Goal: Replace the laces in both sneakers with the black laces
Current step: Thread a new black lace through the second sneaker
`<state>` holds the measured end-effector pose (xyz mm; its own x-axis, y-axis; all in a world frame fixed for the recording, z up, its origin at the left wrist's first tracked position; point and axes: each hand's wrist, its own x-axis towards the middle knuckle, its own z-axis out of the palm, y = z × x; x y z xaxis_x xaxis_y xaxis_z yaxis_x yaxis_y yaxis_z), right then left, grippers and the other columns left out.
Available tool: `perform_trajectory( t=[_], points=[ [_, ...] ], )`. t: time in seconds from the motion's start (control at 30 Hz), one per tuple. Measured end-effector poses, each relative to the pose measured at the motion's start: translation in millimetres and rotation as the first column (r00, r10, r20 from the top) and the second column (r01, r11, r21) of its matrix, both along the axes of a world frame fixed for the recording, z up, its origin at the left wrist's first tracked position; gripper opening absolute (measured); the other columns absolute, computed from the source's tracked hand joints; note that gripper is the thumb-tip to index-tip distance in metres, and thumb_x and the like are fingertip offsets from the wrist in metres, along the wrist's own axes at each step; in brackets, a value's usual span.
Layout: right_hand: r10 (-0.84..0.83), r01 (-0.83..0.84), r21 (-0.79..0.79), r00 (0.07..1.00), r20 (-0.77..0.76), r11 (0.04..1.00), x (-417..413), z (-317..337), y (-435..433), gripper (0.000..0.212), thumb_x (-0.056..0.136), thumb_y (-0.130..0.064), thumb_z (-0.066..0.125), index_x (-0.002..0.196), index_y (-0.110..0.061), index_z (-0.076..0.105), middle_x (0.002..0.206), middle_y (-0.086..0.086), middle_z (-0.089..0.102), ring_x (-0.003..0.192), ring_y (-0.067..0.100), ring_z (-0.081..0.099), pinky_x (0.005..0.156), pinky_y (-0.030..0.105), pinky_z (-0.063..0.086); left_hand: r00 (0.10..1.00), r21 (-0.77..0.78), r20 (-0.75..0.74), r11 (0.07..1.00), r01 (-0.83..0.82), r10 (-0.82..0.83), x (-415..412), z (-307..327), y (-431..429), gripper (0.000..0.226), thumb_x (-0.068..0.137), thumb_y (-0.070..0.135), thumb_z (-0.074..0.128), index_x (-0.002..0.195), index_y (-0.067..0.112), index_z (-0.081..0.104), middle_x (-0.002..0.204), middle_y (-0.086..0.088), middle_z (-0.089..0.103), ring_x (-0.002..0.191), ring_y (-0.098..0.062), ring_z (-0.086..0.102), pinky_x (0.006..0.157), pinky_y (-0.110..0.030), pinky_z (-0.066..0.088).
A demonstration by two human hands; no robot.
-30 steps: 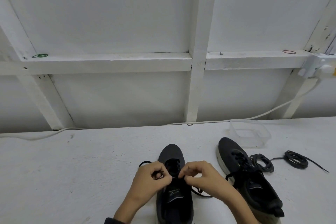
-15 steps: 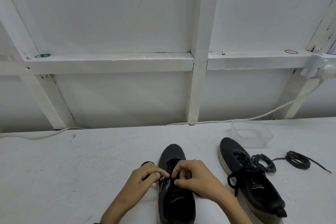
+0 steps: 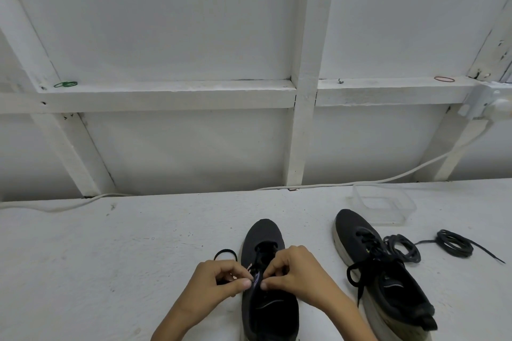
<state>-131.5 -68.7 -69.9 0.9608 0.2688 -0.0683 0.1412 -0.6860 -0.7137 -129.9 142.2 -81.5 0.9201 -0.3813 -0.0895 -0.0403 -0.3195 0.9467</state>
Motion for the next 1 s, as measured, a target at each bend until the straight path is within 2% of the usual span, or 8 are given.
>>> perform_trajectory(
  t=[0.13, 0.3, 0.47, 0.67, 0.9, 1.0],
  points=[
    [-0.003, 0.003, 0.008, 1.000, -0.003, 1.000, -0.3, -0.6, -0.8, 0.015, 0.072, -0.038, 0.079, 0.085, -0.031, 0.078, 0.070, -0.011, 0.062, 0.067, 0.004, 0.055, 0.065, 0.024, 0.045, 1.000, 0.009, 0.020, 1.000, -0.003, 0.002, -1.3, 5.5, -4.6, 0.017, 0.081, 0.010, 0.077, 0.075, 0.026, 0.079, 0.082, -0.003, 0.075, 0.064, -0.004, 0.063, 0.063, -0.020, 0.049],
    [-0.016, 0.016, 0.000, 1.000, 0.005, 1.000, -0.8, -2.6, 0.9, 0.016, 0.071, -0.040, 0.078, 0.085, -0.031, 0.078, 0.072, -0.012, 0.061, 0.070, 0.004, 0.055, 0.067, 0.029, 0.046, 0.998, 0.070, 0.069, 0.998, -0.010, 0.005, -2.1, 8.3, -4.6, 0.017, 0.080, 0.013, 0.077, 0.074, 0.028, 0.078, 0.082, 0.002, 0.075, 0.068, -0.004, 0.065, 0.066, -0.017, 0.049],
    [-0.023, 0.023, 0.015, 1.000, 0.009, 1.000, -1.7, -3.2, 0.5, 0.015, 0.071, -0.039, 0.079, 0.085, -0.034, 0.076, 0.080, -0.004, 0.067, 0.072, 0.005, 0.056, 0.070, 0.030, 0.047, 0.995, 0.125, 0.096, 0.992, 0.009, -0.021, -0.8, 10.7, -4.4, 0.014, 0.081, 0.016, 0.076, 0.076, 0.029, 0.077, 0.084, 0.004, 0.074, 0.069, -0.005, 0.064, 0.067, -0.015, 0.048],
    [-0.026, 0.027, 0.036, 1.000, -0.005, 0.999, -2.0, -3.9, 1.3, 0.015, 0.072, -0.039, 0.079, 0.085, -0.032, 0.077, 0.071, -0.011, 0.061, 0.069, 0.004, 0.054, 0.068, 0.029, 0.045, 0.993, 0.179, 0.106, 0.983, 0.039, -0.058, 2.2, 11.4, -1.7, 0.011, 0.081, 0.021, 0.076, 0.077, 0.032, 0.077, 0.084, 0.008, 0.073, 0.070, -0.003, 0.062, 0.069, -0.017, 0.048],
    [-0.030, 0.031, 0.064, 0.999, -0.016, 0.998, -2.4, -5.0, 0.8, 0.005, 0.071, -0.037, 0.080, 0.072, -0.036, 0.076, 0.068, -0.011, 0.059, 0.066, 0.003, 0.054, 0.066, 0.027, 0.044, 0.991, 0.192, 0.104, 0.979, 0.062, -0.083, 4.3, 11.2, -0.4, 0.008, 0.081, 0.022, 0.076, 0.079, 0.030, 0.077, 0.084, 0.009, 0.072, 0.069, -0.004, 0.061, 0.068, -0.016, 0.048],
    [-0.030, 0.033, 0.088, 0.999, -0.029, 0.996, -2.4, -5.1, 0.1, 0.014, 0.071, -0.036, 0.081, 0.063, -0.042, 0.071, 0.067, -0.012, 0.060, 0.065, 0.002, 0.054, 0.064, 0.023, 0.042, 0.993, 0.165, 0.088, 0.985, 0.057, -0.072, 3.8, 10.7, -1.4, 0.010, 0.083, 0.019, 0.075, 0.079, 0.028, 0.077, 0.087, 0.003, 0.072, 0.068, -0.005, 0.062, 0.066, -0.018, 0.049]
  ],
)
